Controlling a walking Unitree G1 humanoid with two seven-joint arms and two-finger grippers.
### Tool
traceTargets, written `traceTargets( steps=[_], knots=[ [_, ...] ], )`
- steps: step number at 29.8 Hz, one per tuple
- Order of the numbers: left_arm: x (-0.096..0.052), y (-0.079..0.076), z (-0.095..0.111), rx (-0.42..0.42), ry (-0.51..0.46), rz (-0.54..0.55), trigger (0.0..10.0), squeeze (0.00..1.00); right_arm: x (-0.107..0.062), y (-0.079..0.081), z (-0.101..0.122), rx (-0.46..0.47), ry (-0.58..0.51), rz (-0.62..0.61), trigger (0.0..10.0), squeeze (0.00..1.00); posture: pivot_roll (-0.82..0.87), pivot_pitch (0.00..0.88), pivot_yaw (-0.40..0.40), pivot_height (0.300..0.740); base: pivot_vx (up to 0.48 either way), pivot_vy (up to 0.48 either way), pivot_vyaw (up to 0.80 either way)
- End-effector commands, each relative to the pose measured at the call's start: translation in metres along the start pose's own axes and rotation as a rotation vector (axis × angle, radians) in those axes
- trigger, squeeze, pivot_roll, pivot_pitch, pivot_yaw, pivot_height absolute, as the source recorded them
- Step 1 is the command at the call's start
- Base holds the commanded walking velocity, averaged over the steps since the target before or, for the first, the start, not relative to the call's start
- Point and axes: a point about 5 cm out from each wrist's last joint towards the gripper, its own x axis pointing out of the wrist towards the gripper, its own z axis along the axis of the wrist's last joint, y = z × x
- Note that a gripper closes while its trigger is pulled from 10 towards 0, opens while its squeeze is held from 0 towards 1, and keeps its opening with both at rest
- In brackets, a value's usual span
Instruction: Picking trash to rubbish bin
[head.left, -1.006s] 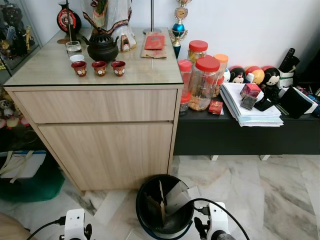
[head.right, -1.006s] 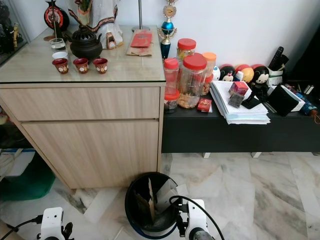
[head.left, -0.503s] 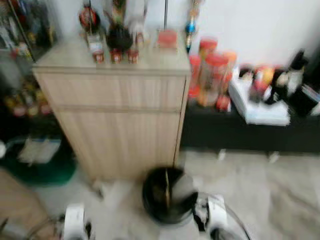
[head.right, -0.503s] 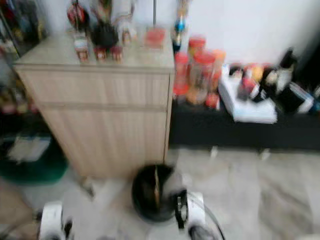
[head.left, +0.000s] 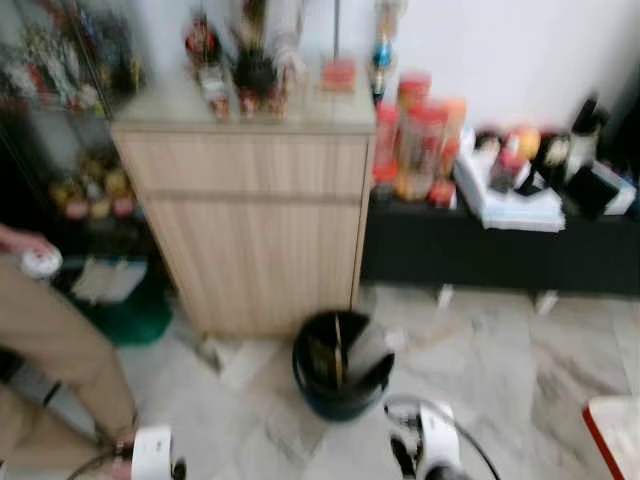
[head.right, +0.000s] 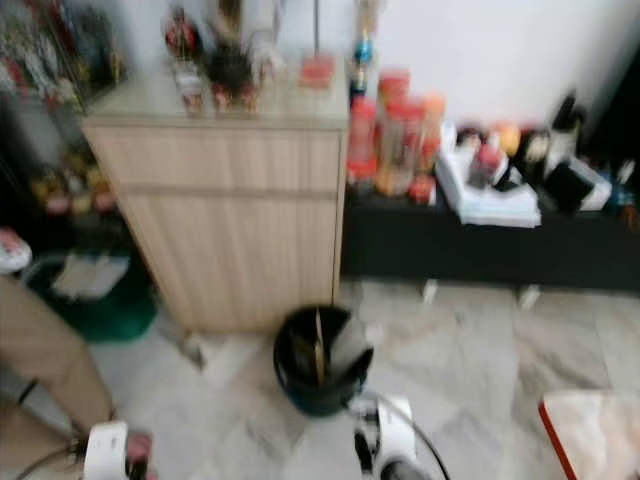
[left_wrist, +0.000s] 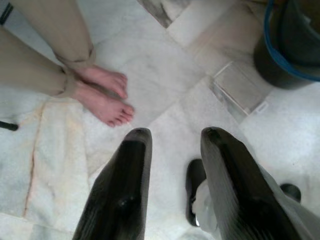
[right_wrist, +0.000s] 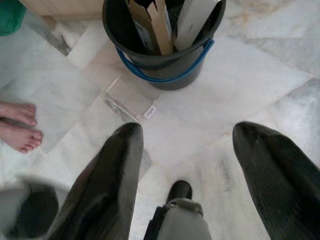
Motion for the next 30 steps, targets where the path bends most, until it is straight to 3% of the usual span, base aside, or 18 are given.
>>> traceTargets(
  steps=[1,14,30],
  knots=[
    [0.0014,0.0027,0.0048,-0.001,-0.011,0.009,10.0,0.00,0.0017,0.0040,0.0054,0.003,-0.017,0.010,10.0,0.00,-0.06,0.000,-0.035,0.740,-0.251,0.000,0.00],
    [0.0014,0.0025,0.0045,0.002,-0.008,0.003,10.0,0.00,0.0017,0.0046,0.0054,0.010,-0.021,0.011,10.0,0.00,-0.06,0.000,-0.033,0.740,-0.253,0.000,0.00],
    [0.0013,0.0024,0.0030,0.030,0.005,0.000,10.0,0.00,0.0016,0.0041,0.0055,0.009,-0.023,0.010,10.0,0.00,-0.07,0.000,-0.028,0.740,0.000,0.000,0.00]
  ],
)
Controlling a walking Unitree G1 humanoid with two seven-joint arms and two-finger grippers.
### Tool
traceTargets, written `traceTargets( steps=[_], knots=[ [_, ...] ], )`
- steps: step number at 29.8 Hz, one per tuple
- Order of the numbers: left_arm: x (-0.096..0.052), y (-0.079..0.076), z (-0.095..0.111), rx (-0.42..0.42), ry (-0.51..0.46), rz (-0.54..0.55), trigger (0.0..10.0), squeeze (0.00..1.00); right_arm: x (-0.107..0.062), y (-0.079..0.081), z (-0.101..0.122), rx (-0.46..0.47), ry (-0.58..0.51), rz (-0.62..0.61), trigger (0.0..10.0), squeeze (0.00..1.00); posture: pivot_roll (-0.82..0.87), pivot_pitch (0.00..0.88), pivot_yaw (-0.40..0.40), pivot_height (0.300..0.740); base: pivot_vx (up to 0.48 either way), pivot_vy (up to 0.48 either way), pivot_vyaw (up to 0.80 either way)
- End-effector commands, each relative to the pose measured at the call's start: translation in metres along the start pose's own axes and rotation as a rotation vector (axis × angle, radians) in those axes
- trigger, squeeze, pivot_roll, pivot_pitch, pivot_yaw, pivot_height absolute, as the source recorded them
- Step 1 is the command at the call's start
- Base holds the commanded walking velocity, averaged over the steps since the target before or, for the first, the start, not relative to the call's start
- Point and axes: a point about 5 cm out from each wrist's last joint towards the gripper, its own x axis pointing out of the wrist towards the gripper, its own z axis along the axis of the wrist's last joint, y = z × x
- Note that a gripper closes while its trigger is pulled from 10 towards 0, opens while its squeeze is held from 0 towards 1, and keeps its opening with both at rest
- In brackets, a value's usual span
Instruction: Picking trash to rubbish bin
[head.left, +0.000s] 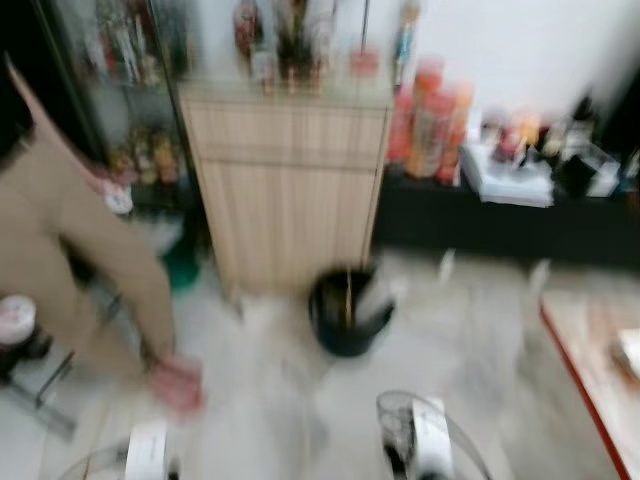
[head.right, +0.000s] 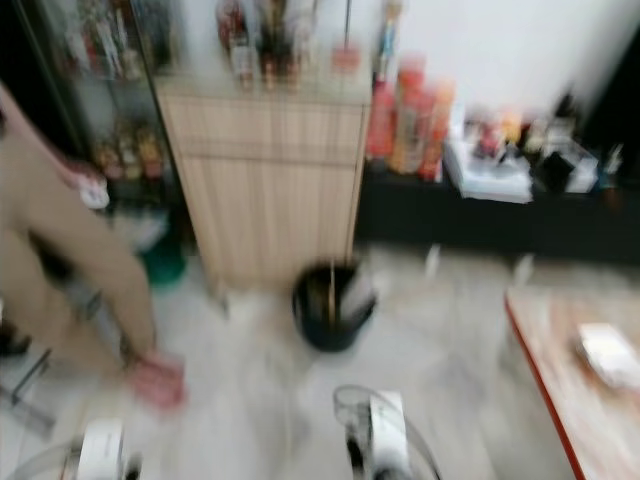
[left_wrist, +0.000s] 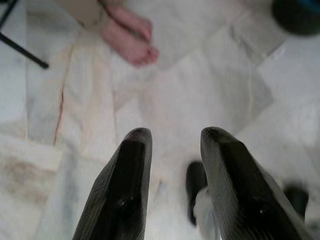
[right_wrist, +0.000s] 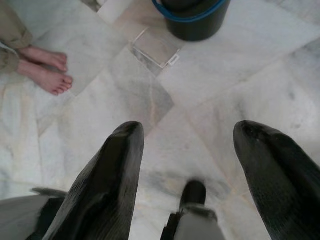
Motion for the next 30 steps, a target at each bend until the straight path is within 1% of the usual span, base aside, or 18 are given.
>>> traceTargets(
  steps=[1,9,25,27,30],
  knots=[
    [-0.0006,-0.0016,-0.0023,0.011,0.009,-0.004,10.0,0.00,0.0001,-0.0051,0.0046,0.001,-0.015,-0.014,10.0,0.00,-0.07,0.000,-0.028,0.740,0.000,0.000,0.00],
    [0.0001,-0.0011,-0.0002,0.027,0.003,-0.005,10.0,0.00,0.0003,-0.0046,0.0049,0.000,-0.016,-0.013,10.0,0.00,-0.07,0.000,-0.025,0.740,0.000,0.000,0.00],
    [0.0004,-0.0008,0.0010,0.024,-0.001,0.000,10.0,0.00,0.0005,-0.0038,0.0051,0.003,-0.015,-0.013,10.0,0.00,-0.06,0.000,-0.025,0.740,0.000,-0.253,0.00],
    [0.0002,-0.0007,0.0005,0.000,-0.002,0.004,10.0,0.00,0.0005,-0.0038,0.0051,0.003,-0.015,-0.013,10.0,0.00,-0.06,0.000,-0.025,0.740,0.000,0.000,0.00],
    [0.0002,-0.0007,0.0008,0.002,-0.004,0.003,10.0,0.00,0.0005,-0.0037,0.0049,0.003,-0.015,-0.013,10.0,0.00,-0.06,0.000,-0.025,0.740,0.000,0.000,0.00]
  ],
)
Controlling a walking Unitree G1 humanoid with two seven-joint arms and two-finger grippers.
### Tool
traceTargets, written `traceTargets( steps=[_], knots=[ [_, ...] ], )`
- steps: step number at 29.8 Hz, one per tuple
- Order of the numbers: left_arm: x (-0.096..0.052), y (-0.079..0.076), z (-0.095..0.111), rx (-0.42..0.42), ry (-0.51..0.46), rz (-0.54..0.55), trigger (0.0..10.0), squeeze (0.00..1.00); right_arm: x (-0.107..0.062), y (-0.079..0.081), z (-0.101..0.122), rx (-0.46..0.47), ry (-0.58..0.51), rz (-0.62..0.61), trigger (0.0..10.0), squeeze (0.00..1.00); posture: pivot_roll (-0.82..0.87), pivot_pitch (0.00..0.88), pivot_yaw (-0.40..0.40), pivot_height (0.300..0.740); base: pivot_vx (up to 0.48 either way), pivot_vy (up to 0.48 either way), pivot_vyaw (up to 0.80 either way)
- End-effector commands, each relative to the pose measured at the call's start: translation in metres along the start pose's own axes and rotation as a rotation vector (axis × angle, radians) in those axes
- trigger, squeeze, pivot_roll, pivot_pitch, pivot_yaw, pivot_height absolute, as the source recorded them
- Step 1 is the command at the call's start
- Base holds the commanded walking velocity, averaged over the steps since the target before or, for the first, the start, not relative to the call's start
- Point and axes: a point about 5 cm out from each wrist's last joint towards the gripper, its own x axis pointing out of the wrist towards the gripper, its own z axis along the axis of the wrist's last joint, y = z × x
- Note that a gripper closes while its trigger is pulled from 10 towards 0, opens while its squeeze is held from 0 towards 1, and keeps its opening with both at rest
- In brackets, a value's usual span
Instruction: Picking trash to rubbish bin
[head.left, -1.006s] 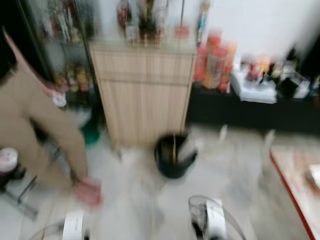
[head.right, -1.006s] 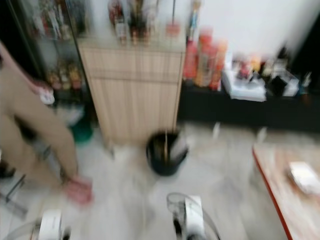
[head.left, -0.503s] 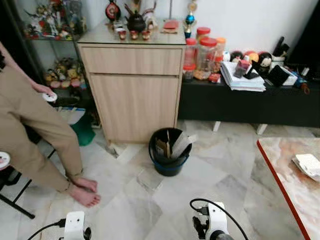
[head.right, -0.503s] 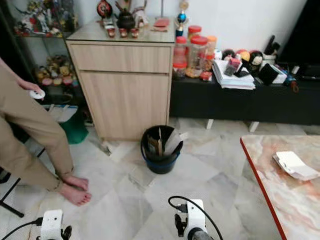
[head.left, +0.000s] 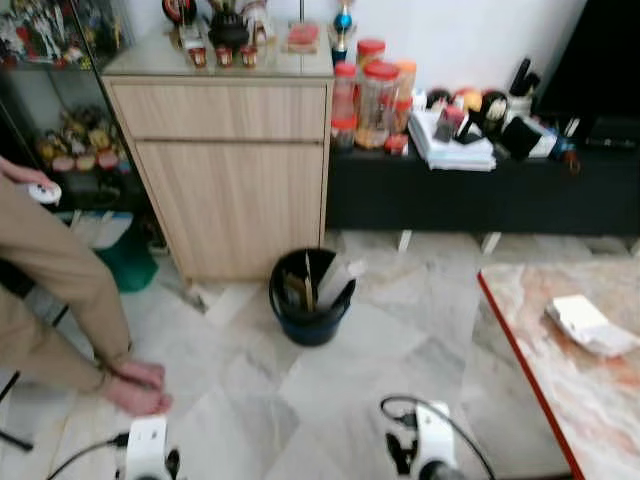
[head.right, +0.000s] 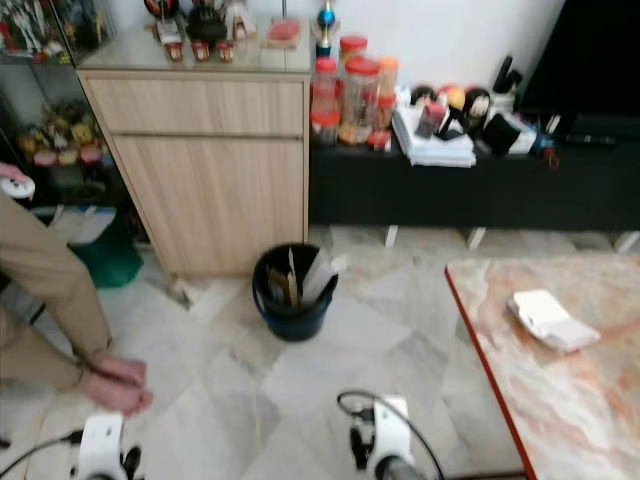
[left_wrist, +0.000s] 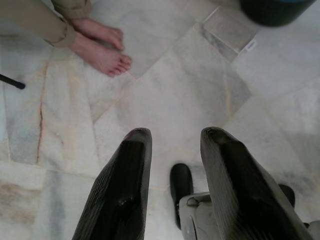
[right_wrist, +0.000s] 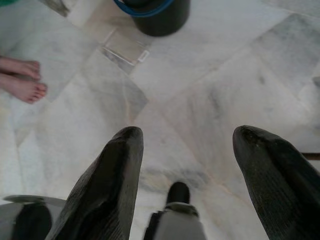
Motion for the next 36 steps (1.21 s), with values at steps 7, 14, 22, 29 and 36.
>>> traceTargets(
  steps=[7,14,22,29,36],
  knots=[
    [-0.0008,0.0018,-0.0030,-0.010,0.014,0.008,10.0,0.00,-0.0003,-0.0048,0.0022,0.005,-0.008,-0.015,10.0,0.00,-0.06,0.000,-0.025,0.740,0.000,0.000,0.00],
    [-0.0006,0.0016,-0.0027,-0.008,0.014,0.003,10.0,0.00,-0.0002,-0.0043,0.0022,0.005,-0.008,-0.014,10.0,0.00,-0.06,0.000,-0.025,0.740,0.000,0.362,0.00],
    [-0.0011,0.0024,-0.0035,-0.005,0.015,0.002,10.0,0.00,-0.0003,-0.0034,0.0014,0.007,-0.008,-0.013,10.0,0.00,-0.06,0.000,-0.019,0.740,0.000,0.345,0.00],
    [-0.0011,0.0024,-0.0035,-0.005,0.015,0.002,10.0,0.00,-0.0003,-0.0034,0.0014,0.007,-0.008,-0.013,10.0,0.00,-0.06,0.000,-0.019,0.740,0.000,0.337,0.00],
    [-0.0011,0.0024,-0.0035,-0.005,0.015,0.002,10.0,0.00,-0.0003,-0.0034,0.0014,0.007,-0.008,-0.013,10.0,0.00,-0.06,0.000,-0.019,0.740,0.000,0.337,0.00]
  ],
)
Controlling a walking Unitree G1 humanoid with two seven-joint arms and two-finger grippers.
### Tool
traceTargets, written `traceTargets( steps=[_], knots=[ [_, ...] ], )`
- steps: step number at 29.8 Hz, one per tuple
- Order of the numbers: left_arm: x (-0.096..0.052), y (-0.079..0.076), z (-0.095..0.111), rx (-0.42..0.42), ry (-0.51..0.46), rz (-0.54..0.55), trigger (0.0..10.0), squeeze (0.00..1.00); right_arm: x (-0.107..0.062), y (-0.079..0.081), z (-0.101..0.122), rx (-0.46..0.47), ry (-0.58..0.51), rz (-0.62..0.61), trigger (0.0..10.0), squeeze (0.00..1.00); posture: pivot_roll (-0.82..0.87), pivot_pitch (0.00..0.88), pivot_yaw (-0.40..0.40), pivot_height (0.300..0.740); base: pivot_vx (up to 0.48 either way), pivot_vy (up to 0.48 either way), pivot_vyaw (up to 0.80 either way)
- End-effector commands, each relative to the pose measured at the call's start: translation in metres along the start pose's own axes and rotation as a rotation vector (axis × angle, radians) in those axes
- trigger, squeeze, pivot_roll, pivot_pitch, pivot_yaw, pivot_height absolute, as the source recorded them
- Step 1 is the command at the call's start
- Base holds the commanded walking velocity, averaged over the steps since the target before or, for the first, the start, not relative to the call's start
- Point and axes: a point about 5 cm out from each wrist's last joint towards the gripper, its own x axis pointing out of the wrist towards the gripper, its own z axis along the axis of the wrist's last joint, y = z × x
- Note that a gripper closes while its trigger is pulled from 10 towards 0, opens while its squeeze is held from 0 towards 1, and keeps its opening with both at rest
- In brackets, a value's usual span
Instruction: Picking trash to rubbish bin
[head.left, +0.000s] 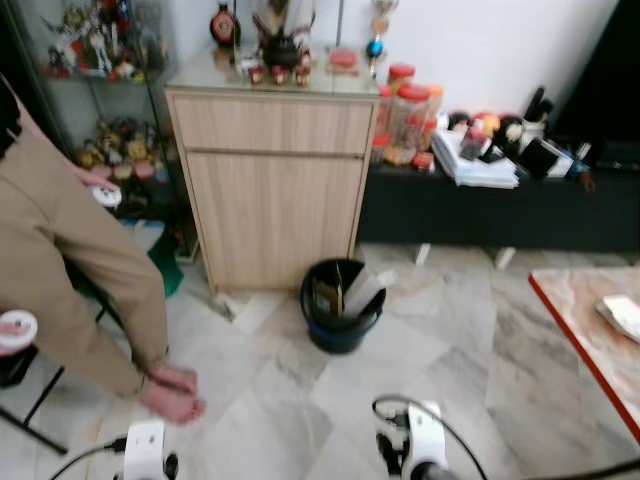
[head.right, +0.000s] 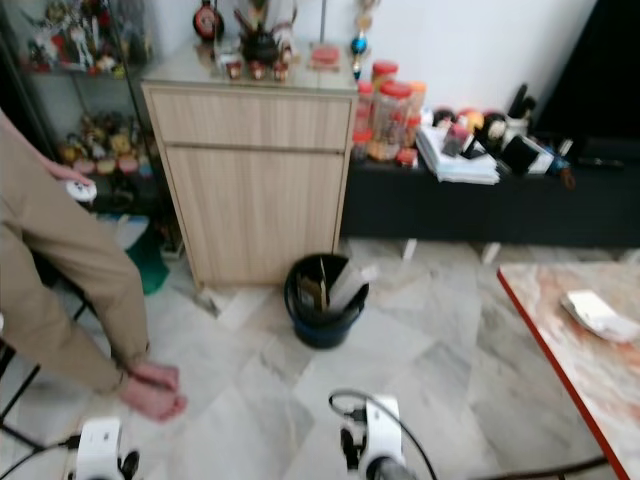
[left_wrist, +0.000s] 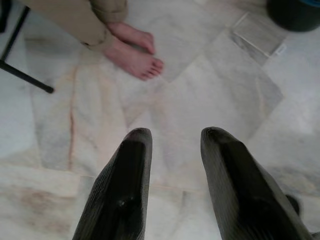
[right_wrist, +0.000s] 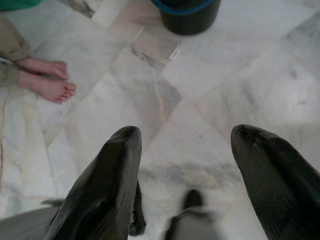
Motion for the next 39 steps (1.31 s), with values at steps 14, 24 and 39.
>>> traceTargets(
  steps=[14,24,39],
  knots=[
    [-0.0026,0.0017,-0.0081,-0.003,0.029,0.005,10.0,0.00,-0.0005,-0.0023,-0.0001,0.004,-0.002,-0.009,10.0,0.00,-0.06,0.000,-0.021,0.740,0.000,0.332,0.00],
    [-0.0018,-0.0010,-0.0062,-0.001,0.019,0.002,10.0,0.00,0.0001,-0.0032,0.0029,-0.002,-0.009,-0.005,10.0,0.00,-0.07,0.000,-0.027,0.740,0.000,0.030,0.00],
    [-0.0020,0.0027,-0.0061,0.011,0.021,0.023,10.0,0.00,-0.0005,-0.0031,-0.0002,0.009,0.000,-0.009,10.0,0.00,-0.07,0.000,-0.023,0.740,0.000,0.000,0.00]
  ],
)
